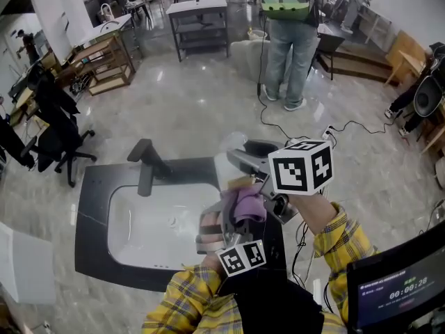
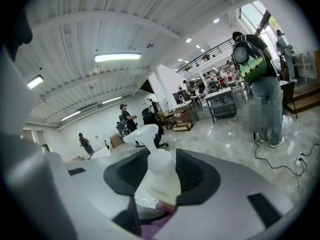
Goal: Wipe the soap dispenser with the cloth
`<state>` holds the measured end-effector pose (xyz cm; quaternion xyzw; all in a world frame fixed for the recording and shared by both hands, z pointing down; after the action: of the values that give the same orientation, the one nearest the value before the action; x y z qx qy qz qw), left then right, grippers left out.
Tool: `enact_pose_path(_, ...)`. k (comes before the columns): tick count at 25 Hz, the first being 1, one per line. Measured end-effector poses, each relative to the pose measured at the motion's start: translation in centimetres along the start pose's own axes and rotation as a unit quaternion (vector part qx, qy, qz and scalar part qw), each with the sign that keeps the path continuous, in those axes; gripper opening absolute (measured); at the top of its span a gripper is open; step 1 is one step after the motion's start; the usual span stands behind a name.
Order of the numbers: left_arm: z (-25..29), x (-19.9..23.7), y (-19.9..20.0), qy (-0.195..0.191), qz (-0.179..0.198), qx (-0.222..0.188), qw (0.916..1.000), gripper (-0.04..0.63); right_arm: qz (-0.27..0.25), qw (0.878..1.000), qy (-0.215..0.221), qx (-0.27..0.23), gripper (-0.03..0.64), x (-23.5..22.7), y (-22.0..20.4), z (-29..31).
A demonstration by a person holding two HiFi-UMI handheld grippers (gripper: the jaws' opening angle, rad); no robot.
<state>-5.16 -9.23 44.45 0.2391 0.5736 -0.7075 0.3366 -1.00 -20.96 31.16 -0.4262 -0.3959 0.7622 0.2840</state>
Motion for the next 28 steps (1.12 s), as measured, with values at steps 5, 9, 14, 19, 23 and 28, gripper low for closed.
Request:
enact_pose_path(5,0.8,-1.4,-1.3,-0.033,0.0,0.026,0.9991,0.072,-0.003,1.0,0.004,0.0,0.161,-0.2,-0.1,0.0)
enact_pose_path(9,1.4,-2.2,-2.0,-0.055,0.001,0.045,0.9975,0.072,-0.007,1.0,0.007,-0.001,0.161,-0.2,0.0,0.1)
enact_pose_path(14,1.8,-3.0,-3.0,-0.077,0.006,0.066,0.9948,0.072,-0.009,1.0,0.01,-0.002,0.161,-0.1,0.0,0.1)
enact_pose_path(19,2.1,-3.5,-3.9,-0.092,-0.004,0.079,0.9927,0.072,-0.01,1.0,0.012,-0.003,0.161,-0.1,0.0,0.0)
enact_pose_path(23,2.3,-3.5,-4.0,-0.098,-0.009,0.079,0.992,0.072,-0.011,1.0,0.012,-0.003,0.161,-0.2,0.1,0.0)
enact_pose_path(28,2.1,-3.3,-4.2,-0.105,-0.017,0.087,0.9905,0.072,-0.015,1.0,0.013,-0.002,0.161,-0.1,0.0,0.0)
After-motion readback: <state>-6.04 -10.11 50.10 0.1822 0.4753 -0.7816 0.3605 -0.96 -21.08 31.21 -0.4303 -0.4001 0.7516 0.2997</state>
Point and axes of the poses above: the fingertips, and each gripper's own axes: z forward along the fingers, x to its left, y out of its top, the point moved 8 cm from there along -z, backward along the fingers, and after that the axes turned 1 degree about -y, right-handed, at the moved point
